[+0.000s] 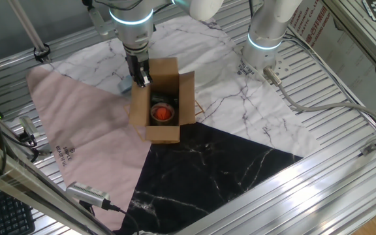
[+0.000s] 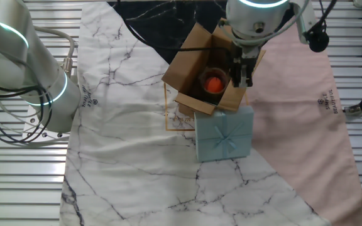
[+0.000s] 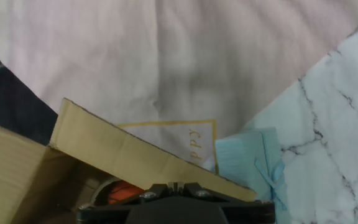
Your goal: Cover the box
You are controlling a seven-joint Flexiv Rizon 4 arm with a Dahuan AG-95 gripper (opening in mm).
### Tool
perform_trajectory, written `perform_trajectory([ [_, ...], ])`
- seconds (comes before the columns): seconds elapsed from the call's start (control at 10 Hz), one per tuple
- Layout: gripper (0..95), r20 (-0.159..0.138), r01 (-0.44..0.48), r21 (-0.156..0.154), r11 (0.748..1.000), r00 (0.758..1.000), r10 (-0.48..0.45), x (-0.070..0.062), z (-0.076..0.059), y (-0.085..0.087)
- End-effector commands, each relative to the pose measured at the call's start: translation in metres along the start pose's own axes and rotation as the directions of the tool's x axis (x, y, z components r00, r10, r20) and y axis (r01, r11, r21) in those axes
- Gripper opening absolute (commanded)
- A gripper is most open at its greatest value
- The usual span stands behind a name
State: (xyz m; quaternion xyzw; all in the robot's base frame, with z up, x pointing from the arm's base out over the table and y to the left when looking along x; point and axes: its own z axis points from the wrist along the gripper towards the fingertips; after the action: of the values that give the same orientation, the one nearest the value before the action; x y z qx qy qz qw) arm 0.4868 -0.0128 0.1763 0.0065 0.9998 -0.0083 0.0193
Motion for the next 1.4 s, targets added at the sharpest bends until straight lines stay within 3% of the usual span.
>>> perform_trajectory([
  [0.1, 0.0, -0.011, 0.031, -0.008, 0.999, 0.999, -0.031, 0.026, -0.021, -0.036],
  [0.2, 0.0, -0.024, 0.043, -0.003, 0.999, 0.999, -0.043, 0.043, -0.04, -0.06],
  [0.5, 0.0, -0.024, 0.009, 0.001, 1.0, 1.0, -0.009, 0.076, -0.069, -0.095],
  [0.7, 0.0, -0.01, -0.08, 0.002, 0.997, 0.997, 0.08, 0.084, -0.075, -0.101],
  [0.9, 0.0, -0.01, -0.164, -0.018, 0.986, 0.986, 0.164, 0.083, -0.072, -0.103],
  [1.4, 0.0, 0.0, -0.213, -0.046, 0.976, 0.977, 0.213, 0.091, -0.053, -0.108],
])
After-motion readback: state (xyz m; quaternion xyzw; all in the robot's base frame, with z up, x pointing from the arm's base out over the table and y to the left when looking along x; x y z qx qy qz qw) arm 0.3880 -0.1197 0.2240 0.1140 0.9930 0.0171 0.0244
